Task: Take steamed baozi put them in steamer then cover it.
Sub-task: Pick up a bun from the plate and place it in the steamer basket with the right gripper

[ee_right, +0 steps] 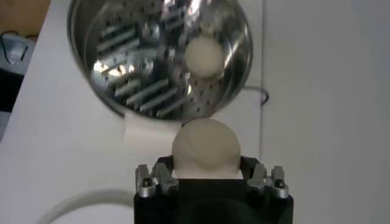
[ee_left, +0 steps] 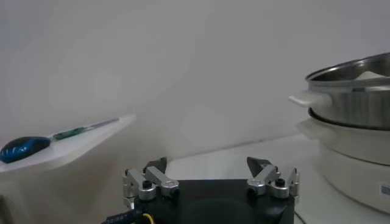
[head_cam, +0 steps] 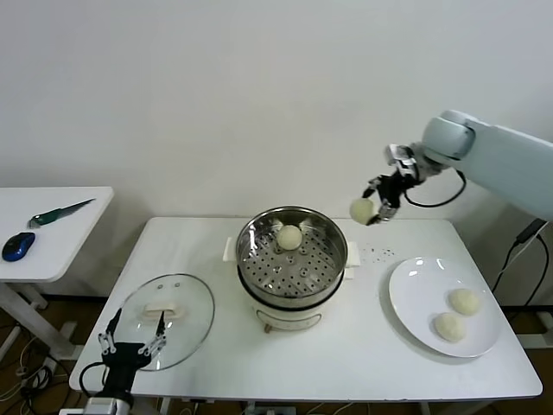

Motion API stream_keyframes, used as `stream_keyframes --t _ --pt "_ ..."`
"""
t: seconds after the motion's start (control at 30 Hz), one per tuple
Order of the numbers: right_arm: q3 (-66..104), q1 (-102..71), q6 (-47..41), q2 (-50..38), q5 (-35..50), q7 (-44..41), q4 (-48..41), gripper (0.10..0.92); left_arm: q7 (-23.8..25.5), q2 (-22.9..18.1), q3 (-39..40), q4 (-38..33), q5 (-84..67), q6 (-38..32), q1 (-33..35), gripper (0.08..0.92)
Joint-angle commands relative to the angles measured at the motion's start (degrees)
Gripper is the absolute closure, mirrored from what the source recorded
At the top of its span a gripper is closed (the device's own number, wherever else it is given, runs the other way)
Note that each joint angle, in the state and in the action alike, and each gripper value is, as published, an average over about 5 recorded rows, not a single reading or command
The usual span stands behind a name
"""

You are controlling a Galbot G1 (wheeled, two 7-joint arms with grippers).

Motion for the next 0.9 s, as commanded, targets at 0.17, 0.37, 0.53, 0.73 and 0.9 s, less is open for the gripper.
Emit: stream_keyframes --t 0.17,0.37,0.53,0.73,0.9 --pt "-4.4 -0.4 -5.1 18.4 6.3 6.1 -0.1 0.325 0.2 0.7 0.5 -0.1 -0.3 -0.3 0.0 0.177" --pt "-4.7 -6.2 -5.7 23.8 6.2 8.0 -3.9 0.322 0.2 0.9 0.1 -0.1 -0.6 -0.4 0.2 0.177" --pt "-5.6 -8.7 -5.8 25.6 5.7 8.3 -5.4 0.321 0.1 1.2 -0.4 0.3 -1.2 -0.3 0.2 0.177" --pt "-6.4 -10.8 -6.0 25.5 4.8 8.5 -5.8 0.321 0.1 1.1 -0.7 0.2 -1.2 0.0 0.0 0.177" --pt "-6.5 -12.0 -6.0 25.0 4.0 8.8 -5.7 0.321 0.1 0.9 -0.7 0.6 -1.1 -0.1 0.0 0.177"
